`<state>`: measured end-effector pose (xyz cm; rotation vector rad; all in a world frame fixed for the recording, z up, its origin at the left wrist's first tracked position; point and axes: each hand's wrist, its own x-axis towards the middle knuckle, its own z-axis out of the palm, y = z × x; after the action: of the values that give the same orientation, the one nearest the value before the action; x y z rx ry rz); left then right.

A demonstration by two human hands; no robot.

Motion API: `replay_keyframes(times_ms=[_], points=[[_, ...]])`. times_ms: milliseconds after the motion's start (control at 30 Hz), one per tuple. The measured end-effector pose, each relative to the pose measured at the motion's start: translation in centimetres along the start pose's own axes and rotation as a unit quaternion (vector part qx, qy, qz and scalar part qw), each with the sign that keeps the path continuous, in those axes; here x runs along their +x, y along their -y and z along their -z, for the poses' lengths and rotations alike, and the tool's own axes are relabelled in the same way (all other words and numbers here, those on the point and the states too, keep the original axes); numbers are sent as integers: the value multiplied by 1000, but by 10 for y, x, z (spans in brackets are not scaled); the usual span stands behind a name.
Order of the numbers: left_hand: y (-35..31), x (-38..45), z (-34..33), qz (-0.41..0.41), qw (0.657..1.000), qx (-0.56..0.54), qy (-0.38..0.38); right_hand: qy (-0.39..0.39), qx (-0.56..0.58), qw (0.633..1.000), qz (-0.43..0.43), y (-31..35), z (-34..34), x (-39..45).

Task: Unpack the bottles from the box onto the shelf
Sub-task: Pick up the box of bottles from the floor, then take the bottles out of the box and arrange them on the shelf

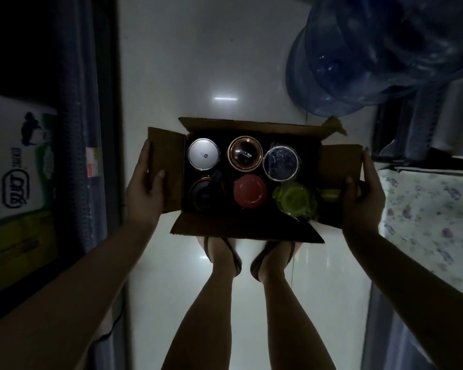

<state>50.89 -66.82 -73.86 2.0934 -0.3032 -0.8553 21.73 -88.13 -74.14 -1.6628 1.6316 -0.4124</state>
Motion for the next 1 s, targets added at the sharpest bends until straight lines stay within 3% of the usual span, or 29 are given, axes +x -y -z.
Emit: replay_keyframes(times_ms=[200, 433, 700, 833, 1000], points=[[-74, -45, 31, 5, 999, -31, 17, -12, 23, 1000, -9, 59, 81, -40], [-238, -125, 95, -17, 998, -55, 28, -45, 51, 997, -37, 194, 219, -90], [-420, -208, 162, -98, 989, -101, 46, -112, 109, 987, -42, 328, 381, -137], [-484, -231, 171, -177, 981, -62, 42, -168, 145, 973, -56, 365, 430, -160], [-531, -226, 174, -222, 966, -47, 126, -255, 147, 952, -78, 382, 461, -199]])
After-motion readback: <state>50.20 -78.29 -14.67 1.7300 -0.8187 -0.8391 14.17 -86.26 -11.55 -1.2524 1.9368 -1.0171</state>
